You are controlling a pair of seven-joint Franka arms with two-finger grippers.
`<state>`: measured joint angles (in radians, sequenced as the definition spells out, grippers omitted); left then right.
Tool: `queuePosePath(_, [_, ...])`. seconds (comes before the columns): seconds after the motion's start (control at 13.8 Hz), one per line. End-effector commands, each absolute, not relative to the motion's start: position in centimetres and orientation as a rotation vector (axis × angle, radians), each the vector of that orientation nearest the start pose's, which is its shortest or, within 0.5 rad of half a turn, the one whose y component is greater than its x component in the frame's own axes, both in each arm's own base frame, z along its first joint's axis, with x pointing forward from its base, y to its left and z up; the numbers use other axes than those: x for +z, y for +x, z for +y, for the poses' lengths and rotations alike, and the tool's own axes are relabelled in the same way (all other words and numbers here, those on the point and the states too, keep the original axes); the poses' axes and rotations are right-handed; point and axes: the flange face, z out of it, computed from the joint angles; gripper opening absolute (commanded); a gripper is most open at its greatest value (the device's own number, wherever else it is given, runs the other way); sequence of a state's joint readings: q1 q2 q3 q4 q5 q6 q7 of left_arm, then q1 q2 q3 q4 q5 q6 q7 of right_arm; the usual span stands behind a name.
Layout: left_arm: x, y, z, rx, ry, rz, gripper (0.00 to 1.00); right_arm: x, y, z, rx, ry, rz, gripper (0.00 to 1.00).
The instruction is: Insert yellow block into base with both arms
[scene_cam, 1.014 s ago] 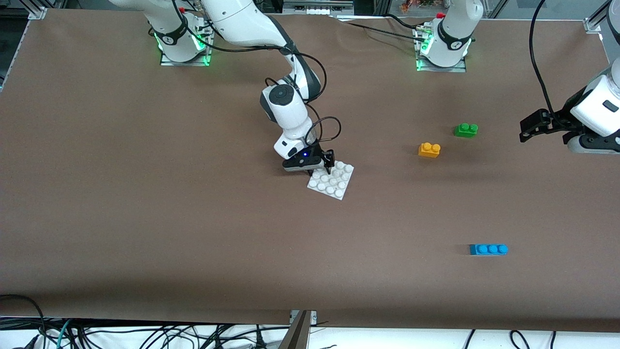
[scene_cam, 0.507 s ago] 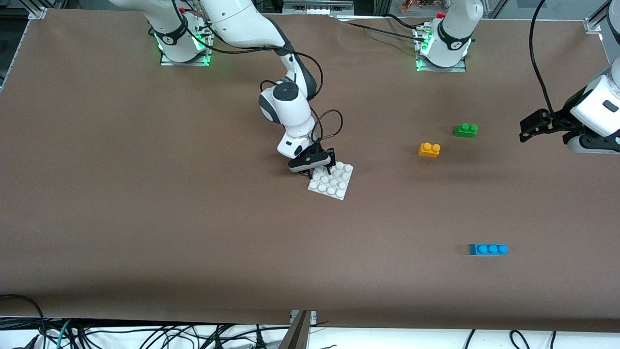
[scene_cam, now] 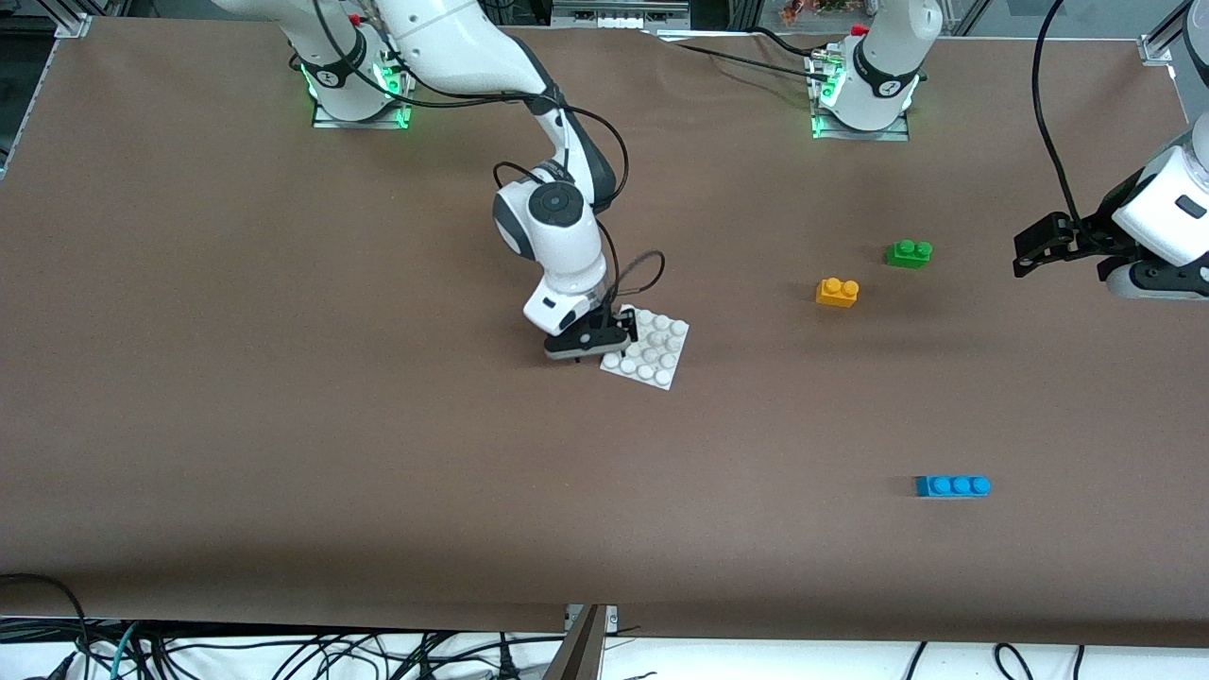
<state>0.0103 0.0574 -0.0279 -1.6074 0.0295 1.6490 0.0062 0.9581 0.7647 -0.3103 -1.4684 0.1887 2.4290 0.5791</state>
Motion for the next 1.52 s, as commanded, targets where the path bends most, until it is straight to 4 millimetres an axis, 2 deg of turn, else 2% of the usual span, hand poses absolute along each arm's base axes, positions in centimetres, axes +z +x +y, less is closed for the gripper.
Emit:
queuePosePath(0.0, [58.7, 57.8, -0.6, 0.029, -3.121, 0.074, 1.00, 40.2, 61.2, 42.7, -0.094, -3.101, 0.069, 1.00])
queuePosePath(0.07, [58.7, 57.8, -0.6, 0.029, -3.119, 0.074, 1.00, 44.3, 62.8, 39.4, -0.040, -3.105, 0.106, 1.00])
queuePosePath(0.22, [58.7, 57.8, -0.6, 0.027, -3.121, 0.074, 1.00, 50.1, 63.9, 33.9, -0.043, -3.105, 0.040, 1.00])
queuePosePath(0.29, [58.7, 57.8, -0.6, 0.029, -3.121, 0.074, 1.00, 52.9, 64.4, 30.1, -0.065, -3.098, -0.015, 1.00])
queuePosePath(0.43, [58.7, 57.8, -0.7, 0.029, -3.121, 0.076, 1.00, 55.0, 64.3, 24.0, 0.031, -3.117, -0.085, 1.00])
queuePosePath(0.58, [58.7, 57.8, -0.7, 0.029, -3.121, 0.074, 1.00, 56.8, 63.2, 19.9, 0.062, -3.106, -0.099, 1.00])
queuePosePath(0.8, [58.6, 57.7, -0.9, 0.046, -3.131, 0.066, 1.00, 57.0, 61.3, 15.4, 0.096, -3.089, -0.081, 1.00])
queuePosePath(0.87, [58.6, 57.6, -1.0, 0.048, -3.133, 0.068, 1.00, 57.3, 61.0, 13.0, 0.104, -3.092, -0.049, 1.00])
queuePosePath(0.94, [58.6, 57.7, -1.1, 0.050, -3.133, 0.073, 1.00, 57.7, 60.4, 11.5, 0.105, -3.092, -0.077, 1.00])
queuePosePath(1.23, [57.8, 56.9, -2.1, 0.156, -3.131, 0.101, 1.00, 58.2, 55.6, 7.9, 0.089, -3.135, -0.107, 1.00])
queuePosePath(1.45, [57.4, 56.9, -3.4, 0.175, -3.160, 0.125, 1.00, 58.8, 52.1, 7.5, 0.044, -3.169, -0.145, 1.00])
